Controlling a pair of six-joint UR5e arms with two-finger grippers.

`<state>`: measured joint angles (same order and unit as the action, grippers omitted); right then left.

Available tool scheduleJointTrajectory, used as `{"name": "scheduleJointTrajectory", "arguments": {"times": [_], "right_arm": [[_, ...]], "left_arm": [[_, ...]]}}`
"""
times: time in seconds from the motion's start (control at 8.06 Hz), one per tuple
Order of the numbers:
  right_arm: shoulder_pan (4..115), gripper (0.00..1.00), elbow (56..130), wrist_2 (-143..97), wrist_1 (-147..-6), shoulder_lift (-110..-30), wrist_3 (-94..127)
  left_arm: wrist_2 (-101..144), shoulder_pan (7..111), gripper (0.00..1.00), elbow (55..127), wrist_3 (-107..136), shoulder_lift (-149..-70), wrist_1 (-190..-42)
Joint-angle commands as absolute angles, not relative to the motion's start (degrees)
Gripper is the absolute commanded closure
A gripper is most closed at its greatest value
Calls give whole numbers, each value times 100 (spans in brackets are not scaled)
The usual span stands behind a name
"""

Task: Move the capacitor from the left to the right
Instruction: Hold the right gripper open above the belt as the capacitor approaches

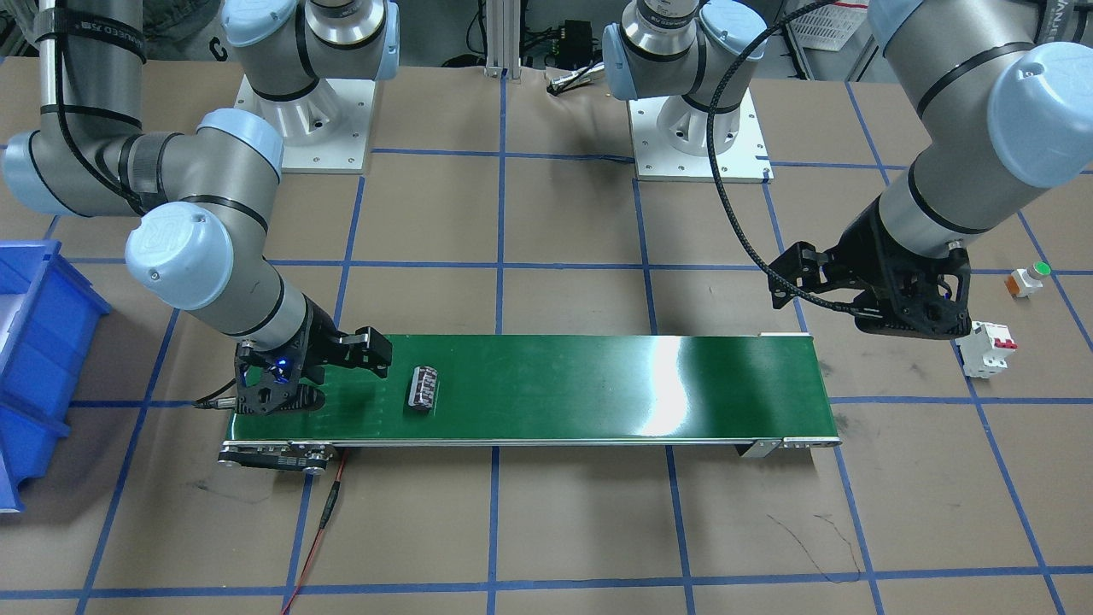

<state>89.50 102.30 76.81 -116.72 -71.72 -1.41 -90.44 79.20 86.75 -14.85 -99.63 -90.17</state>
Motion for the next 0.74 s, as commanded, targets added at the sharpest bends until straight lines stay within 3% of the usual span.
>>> {"name": "scheduleJointTrajectory", "arguments": {"times": [0.0,0.62], "right_arm": [[8947,10,10230,7682,-11672,-7172,-141],[8956,11,10239,7682,-11672,-7154,-141]], "left_arm": [[-9035,7919,0,8675,-1485,-9967,-9017],[-9035,7928,0,8675,-1477,-10002,-8965]]}}
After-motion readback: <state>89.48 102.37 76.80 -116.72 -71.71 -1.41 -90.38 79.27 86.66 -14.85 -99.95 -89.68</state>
